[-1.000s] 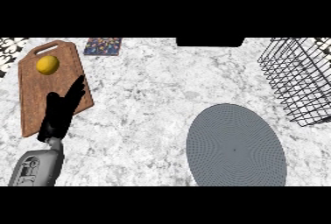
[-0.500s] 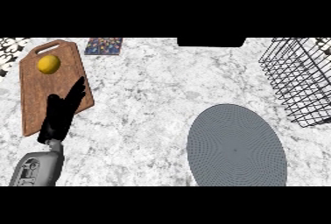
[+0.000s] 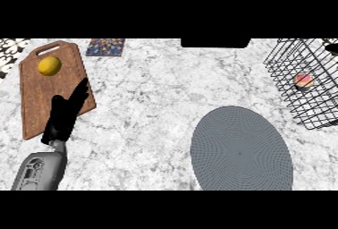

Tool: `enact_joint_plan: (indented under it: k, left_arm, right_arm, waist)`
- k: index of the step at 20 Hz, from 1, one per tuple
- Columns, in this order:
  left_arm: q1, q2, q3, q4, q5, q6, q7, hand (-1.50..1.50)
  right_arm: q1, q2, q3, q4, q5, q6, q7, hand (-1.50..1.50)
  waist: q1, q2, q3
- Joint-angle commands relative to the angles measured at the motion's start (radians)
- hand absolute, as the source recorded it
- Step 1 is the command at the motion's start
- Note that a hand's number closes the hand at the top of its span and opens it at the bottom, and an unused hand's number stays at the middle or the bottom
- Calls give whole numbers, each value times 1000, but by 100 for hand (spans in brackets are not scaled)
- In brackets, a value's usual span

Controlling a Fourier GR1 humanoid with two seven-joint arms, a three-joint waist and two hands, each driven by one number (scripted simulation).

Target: Pick the cupcake from the placemat and place it in the basket

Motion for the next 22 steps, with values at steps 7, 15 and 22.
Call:
enact_joint_plan:
  k: [7, 15, 22]
  left_arm:
    - [-33, -7, -1, -21, 8, -2, 45, 0]
    - [28, 1, 8, -44, 17, -13, 9, 0]
    - [-2, 0, 7, 9, -11, 8, -2, 0]
  right_arm:
    - [-7, -54, -161, 57, -98, -241, -99, -150]
    - [97, -234, -327, 96, -237, -180, -94, -150]
    - [241, -365, -421, 140, -345, -51, -184, -150]
  waist:
    - [2, 3, 1]
    - [-15, -3, 1]
    - [-28, -6, 0]
